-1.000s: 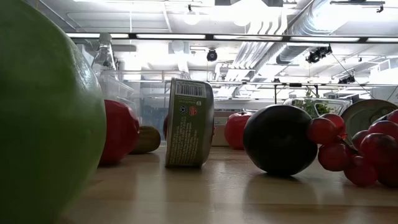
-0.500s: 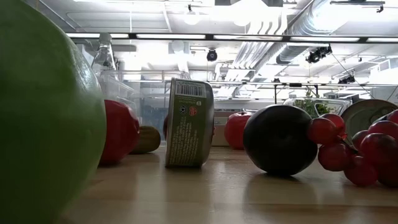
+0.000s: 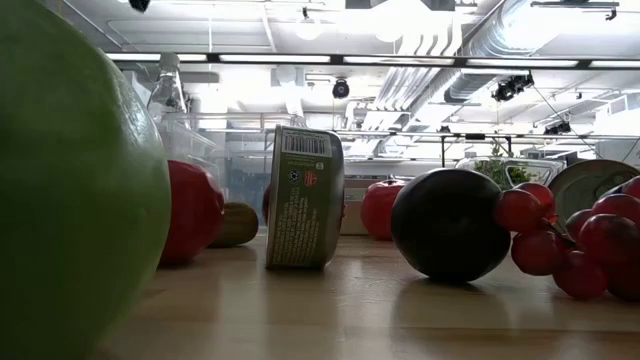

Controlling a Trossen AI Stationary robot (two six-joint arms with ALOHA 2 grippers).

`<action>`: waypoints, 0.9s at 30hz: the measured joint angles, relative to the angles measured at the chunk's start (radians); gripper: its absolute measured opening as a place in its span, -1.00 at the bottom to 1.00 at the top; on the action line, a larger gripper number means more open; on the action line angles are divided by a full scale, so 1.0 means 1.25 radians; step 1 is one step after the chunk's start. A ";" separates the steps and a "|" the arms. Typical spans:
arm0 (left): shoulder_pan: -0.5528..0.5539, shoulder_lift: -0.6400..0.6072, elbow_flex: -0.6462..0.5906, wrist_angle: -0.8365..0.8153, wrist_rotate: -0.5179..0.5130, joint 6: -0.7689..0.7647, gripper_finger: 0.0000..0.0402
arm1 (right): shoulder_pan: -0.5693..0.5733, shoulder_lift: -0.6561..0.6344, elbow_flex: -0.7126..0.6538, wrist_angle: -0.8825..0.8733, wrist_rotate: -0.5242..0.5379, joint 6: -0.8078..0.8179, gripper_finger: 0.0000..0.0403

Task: Pick & Place Food Item
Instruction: Put the top transparent water bottle into the left transparent bin

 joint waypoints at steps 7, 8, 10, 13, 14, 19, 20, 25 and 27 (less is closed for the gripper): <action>0.064 0.000 0.068 -0.091 0.000 0.006 0.14 | 0.000 0.000 0.000 -0.014 0.000 0.020 0.25; 0.064 0.000 0.080 -0.108 -0.004 0.007 0.14 | 0.000 0.000 0.000 -0.020 0.000 0.020 0.25; 0.059 0.003 0.110 -0.150 -0.034 0.007 0.14 | 0.000 0.000 0.000 -0.031 0.000 0.021 0.25; 0.052 0.006 0.153 -0.226 -0.146 0.004 0.14 | 0.000 0.000 0.000 -0.040 0.000 0.044 0.25; 0.052 0.007 0.161 -0.243 -0.186 0.003 0.14 | 0.000 0.000 0.000 -0.041 0.000 0.054 0.25; 0.094 -0.001 0.178 -0.255 -0.258 -0.034 0.14 | 0.001 0.000 0.000 -0.040 0.000 0.085 0.25; 0.112 -0.004 0.180 -0.252 -0.270 -0.061 0.14 | 0.001 0.000 0.000 -0.039 0.000 0.091 0.25; 0.216 -0.010 0.181 -0.284 -0.262 -0.138 0.14 | 0.001 0.000 0.000 -0.035 0.000 0.120 0.25; 0.271 -0.007 0.181 -0.304 -0.218 -0.175 0.14 | 0.001 0.000 0.000 -0.035 0.000 0.122 0.25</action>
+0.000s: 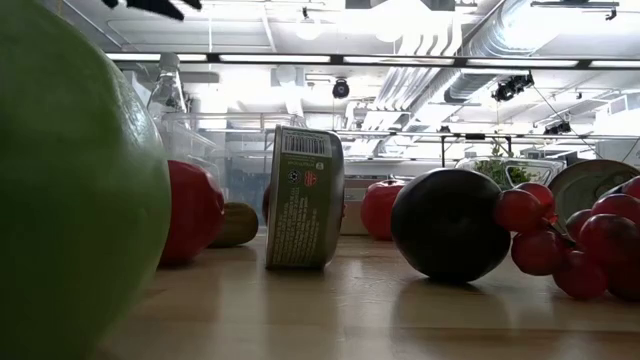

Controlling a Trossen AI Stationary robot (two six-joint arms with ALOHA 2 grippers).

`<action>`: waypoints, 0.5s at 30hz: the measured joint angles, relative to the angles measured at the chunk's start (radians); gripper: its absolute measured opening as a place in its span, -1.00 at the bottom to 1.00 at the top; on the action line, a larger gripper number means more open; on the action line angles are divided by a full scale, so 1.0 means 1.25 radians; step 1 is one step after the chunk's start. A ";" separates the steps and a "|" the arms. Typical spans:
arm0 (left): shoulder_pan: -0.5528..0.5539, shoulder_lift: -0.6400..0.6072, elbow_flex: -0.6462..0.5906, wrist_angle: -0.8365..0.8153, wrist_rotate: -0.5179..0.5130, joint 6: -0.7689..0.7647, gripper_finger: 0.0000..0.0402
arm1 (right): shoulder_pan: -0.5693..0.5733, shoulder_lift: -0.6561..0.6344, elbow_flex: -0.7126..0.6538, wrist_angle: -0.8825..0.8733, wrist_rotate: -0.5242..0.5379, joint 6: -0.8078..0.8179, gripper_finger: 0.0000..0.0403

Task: Pick & Place Food Item
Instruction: Put the top transparent water bottle into the left transparent bin

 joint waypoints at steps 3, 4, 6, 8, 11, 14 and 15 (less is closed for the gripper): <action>0.080 0.000 0.000 -0.021 0.098 -0.058 0.14 | 0.000 0.000 0.000 0.000 0.000 -0.003 0.25; 0.103 -0.001 0.000 -0.028 0.127 -0.060 0.14 | 0.000 0.000 0.000 0.000 0.000 -0.004 0.25; 0.138 0.000 0.000 -0.042 0.156 -0.059 0.14 | 0.000 0.000 0.000 0.000 0.000 -0.007 0.25; 0.162 0.000 0.000 -0.054 0.161 -0.059 0.14 | 0.000 0.000 0.000 0.000 0.000 -0.022 0.25; 0.181 -0.001 0.000 -0.055 0.161 -0.056 0.14 | 0.000 0.000 0.000 0.000 -0.008 -0.032 0.25; 0.183 0.000 0.000 -0.066 0.162 -0.055 0.14 | 0.000 0.000 0.000 0.000 -0.035 -0.041 0.25; 0.183 0.001 0.000 -0.078 0.162 -0.055 0.14 | 0.000 0.000 0.000 0.000 -0.041 -0.042 0.25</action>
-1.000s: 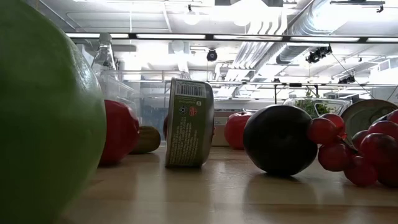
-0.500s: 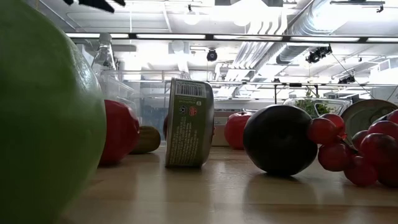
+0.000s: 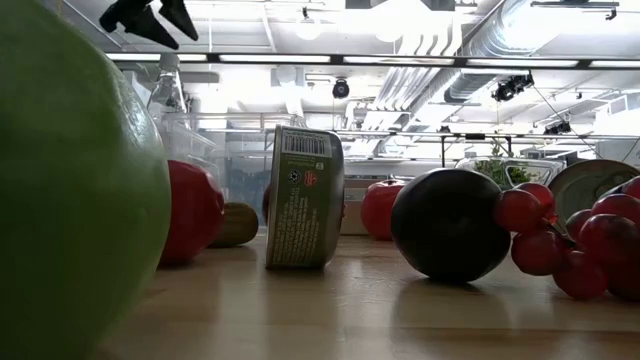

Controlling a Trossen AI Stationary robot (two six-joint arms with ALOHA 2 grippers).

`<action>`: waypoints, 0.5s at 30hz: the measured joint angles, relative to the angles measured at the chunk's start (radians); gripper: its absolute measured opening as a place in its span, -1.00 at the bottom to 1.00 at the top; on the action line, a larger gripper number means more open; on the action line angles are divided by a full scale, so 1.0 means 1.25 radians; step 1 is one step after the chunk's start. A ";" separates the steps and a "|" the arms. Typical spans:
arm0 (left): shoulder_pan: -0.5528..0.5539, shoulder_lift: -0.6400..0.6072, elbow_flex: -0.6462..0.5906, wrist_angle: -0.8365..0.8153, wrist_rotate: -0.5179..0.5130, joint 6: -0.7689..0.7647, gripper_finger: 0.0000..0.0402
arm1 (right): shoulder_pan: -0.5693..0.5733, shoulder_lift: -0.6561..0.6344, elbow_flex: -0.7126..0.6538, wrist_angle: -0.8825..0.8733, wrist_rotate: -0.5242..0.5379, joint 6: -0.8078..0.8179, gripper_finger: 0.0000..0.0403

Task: Pick & Place Food Item
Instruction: Put the top transparent water bottle into the left transparent bin

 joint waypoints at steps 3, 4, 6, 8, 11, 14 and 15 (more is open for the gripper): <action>0.000 0.009 0.000 -0.054 -0.002 -0.004 0.14 | 0.000 0.000 0.000 0.000 -0.001 -0.001 0.25; 0.000 0.013 -0.001 -0.067 -0.003 -0.004 0.14 | 0.000 0.000 0.000 0.000 -0.001 -0.003 0.25; 0.000 0.019 -0.001 -0.073 -0.008 -0.004 0.14 | 0.000 0.000 0.000 0.000 -0.001 -0.006 0.25; 0.000 0.023 -0.001 -0.073 -0.009 -0.004 0.14 | 0.000 0.000 0.000 0.000 -0.001 -0.006 0.25; 0.000 0.029 -0.001 -0.076 -0.010 -0.001 0.14 | 0.000 0.000 0.000 0.000 -0.001 -0.006 0.25; 0.000 0.034 -0.001 -0.088 -0.011 -0.003 0.14 | 0.000 0.000 0.000 0.000 -0.001 -0.008 0.25; 0.000 0.037 -0.001 -0.089 -0.011 -0.007 0.14 | 0.000 0.000 0.000 0.000 -0.001 -0.011 0.25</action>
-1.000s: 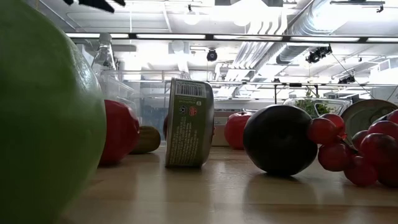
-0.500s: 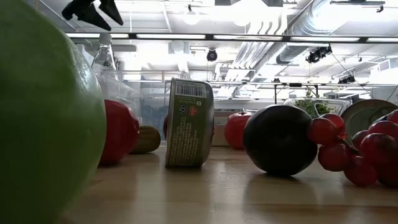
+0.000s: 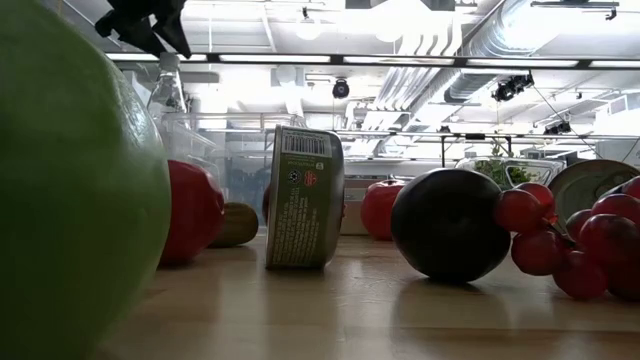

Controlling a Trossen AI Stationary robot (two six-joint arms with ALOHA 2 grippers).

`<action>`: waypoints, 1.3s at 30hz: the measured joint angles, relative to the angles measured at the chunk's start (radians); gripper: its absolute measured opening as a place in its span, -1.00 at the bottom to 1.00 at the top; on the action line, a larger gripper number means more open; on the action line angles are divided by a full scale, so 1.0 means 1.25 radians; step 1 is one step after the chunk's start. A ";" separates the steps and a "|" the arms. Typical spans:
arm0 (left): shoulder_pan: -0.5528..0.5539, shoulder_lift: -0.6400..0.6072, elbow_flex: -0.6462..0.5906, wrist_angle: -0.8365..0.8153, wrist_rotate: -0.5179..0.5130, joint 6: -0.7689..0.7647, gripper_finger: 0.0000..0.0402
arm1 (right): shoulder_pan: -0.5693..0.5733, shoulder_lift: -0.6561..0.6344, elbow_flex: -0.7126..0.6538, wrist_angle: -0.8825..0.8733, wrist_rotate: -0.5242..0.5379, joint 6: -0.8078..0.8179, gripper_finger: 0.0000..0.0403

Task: Pick & Place Food Item
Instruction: Put the top transparent water bottle into the left transparent bin

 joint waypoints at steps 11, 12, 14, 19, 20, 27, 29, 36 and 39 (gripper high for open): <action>0.000 0.040 0.000 -0.049 0.007 -0.042 0.14 | 0.000 0.000 0.000 -0.001 0.000 -0.011 0.25; 0.000 0.042 0.000 -0.049 0.006 -0.042 0.14 | 0.000 0.000 0.000 -0.001 0.000 -0.011 0.25; 0.000 0.045 0.000 -0.050 0.007 -0.051 0.12 | 0.000 0.000 0.000 -0.001 0.000 -0.011 0.25; 0.000 0.046 0.000 -0.050 0.013 -0.054 -0.12 | 0.000 0.000 0.000 -0.001 0.001 -0.017 0.25; 0.000 0.046 0.000 -0.050 0.015 -0.054 -0.19 | 0.000 0.000 0.000 -0.001 0.002 -0.017 0.25; 0.000 0.046 0.000 -0.050 0.023 -0.054 -0.34 | 0.000 0.000 0.000 -0.001 0.002 -0.017 0.25; -0.001 0.046 0.000 -0.049 0.027 -0.054 -0.31 | 0.000 0.000 0.000 -0.001 0.002 -0.017 0.25; -0.051 0.046 0.000 -0.033 0.002 -0.014 -0.26 | 0.000 0.000 0.000 -0.001 0.003 -0.017 0.25; -0.081 0.046 0.017 -0.032 -0.039 -0.011 -0.31 | 0.000 0.000 0.000 -0.001 0.003 -0.017 0.25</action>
